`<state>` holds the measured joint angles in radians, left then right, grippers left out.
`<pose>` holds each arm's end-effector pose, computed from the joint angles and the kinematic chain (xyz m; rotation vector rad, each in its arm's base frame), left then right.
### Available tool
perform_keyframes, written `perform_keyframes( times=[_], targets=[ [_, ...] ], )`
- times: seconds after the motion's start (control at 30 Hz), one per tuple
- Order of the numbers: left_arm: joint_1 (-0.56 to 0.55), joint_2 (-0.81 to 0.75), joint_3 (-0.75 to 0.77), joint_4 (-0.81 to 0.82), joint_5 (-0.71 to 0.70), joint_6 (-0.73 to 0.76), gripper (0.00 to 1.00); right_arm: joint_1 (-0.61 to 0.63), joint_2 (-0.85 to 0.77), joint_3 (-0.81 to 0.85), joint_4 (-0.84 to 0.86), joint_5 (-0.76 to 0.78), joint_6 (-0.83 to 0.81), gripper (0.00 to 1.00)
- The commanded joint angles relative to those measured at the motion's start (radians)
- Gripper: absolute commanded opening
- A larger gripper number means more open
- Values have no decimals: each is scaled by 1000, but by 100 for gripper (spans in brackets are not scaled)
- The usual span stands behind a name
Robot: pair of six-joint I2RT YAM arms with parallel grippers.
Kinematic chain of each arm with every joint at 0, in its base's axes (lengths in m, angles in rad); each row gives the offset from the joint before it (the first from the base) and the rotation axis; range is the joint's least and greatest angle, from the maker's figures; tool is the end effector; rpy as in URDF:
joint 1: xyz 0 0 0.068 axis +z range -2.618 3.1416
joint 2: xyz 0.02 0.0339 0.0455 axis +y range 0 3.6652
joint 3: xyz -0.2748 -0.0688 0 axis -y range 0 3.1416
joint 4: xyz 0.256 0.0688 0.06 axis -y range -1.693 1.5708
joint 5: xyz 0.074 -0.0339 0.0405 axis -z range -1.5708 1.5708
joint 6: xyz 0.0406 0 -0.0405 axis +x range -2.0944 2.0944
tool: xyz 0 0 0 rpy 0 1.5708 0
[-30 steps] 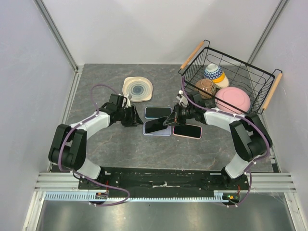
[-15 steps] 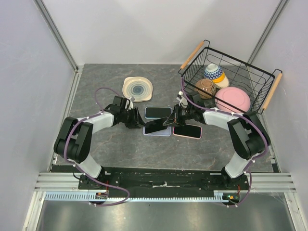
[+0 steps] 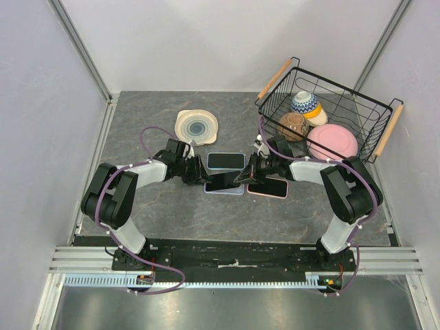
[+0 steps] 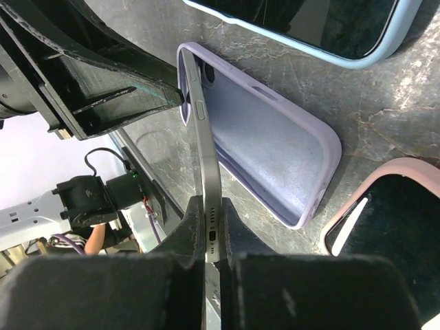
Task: Put the phone into the phone case
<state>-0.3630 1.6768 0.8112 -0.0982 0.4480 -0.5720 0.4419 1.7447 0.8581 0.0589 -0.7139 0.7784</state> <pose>0.2964 -0.1314 0.1399 -0.0884 2.6568 -0.9135 0.3020 0.1723 0.1466 0.0627 2.6190 1.3712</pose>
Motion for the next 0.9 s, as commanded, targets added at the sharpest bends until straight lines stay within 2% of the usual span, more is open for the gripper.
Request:
perform_keyframes(
  times=[0.0, 0.3, 0.57, 0.87],
  targets=[
    [-19, 15, 8, 58, 32, -35, 44, 15, 55, -56, 33, 39, -25, 0],
    [-45, 40, 43, 58, 58, -32, 43, 20, 131, -105, 117, 41, -28, 0],
    [-74, 43, 91, -1, 32, 0, 43, 21, 147, -77, 70, 63, -85, 0],
    [-100, -98, 192, -266, -296, 133, 44, 21, 159, -57, -21, 119, -154, 0]
  ],
)
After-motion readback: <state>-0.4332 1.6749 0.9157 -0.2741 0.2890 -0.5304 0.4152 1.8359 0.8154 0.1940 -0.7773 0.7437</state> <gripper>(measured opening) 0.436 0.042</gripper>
